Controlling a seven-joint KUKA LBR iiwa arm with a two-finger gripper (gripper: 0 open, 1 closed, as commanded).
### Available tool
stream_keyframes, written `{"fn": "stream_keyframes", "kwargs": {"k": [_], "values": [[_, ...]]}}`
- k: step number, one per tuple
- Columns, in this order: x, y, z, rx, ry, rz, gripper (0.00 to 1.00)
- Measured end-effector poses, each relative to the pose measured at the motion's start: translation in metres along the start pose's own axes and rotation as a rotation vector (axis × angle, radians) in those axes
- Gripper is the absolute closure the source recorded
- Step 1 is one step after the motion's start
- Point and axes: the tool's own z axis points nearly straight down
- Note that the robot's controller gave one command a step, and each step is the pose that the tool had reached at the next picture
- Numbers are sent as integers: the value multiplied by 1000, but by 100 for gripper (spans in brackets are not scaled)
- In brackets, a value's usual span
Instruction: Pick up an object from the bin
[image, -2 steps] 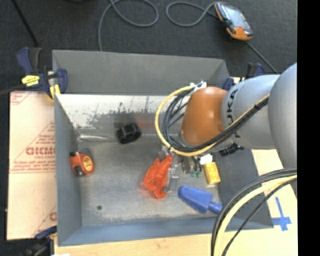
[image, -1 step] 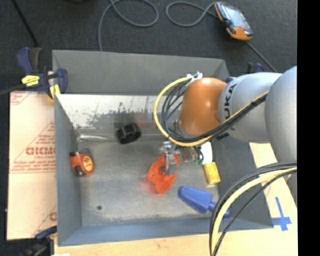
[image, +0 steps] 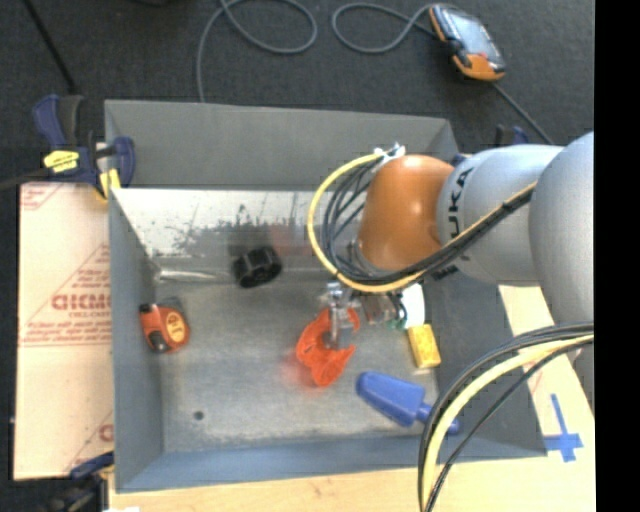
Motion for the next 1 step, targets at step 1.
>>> {"fn": "stream_keyframes", "kwargs": {"k": [1], "values": [[0,0,0,0,0,2,100]]}}
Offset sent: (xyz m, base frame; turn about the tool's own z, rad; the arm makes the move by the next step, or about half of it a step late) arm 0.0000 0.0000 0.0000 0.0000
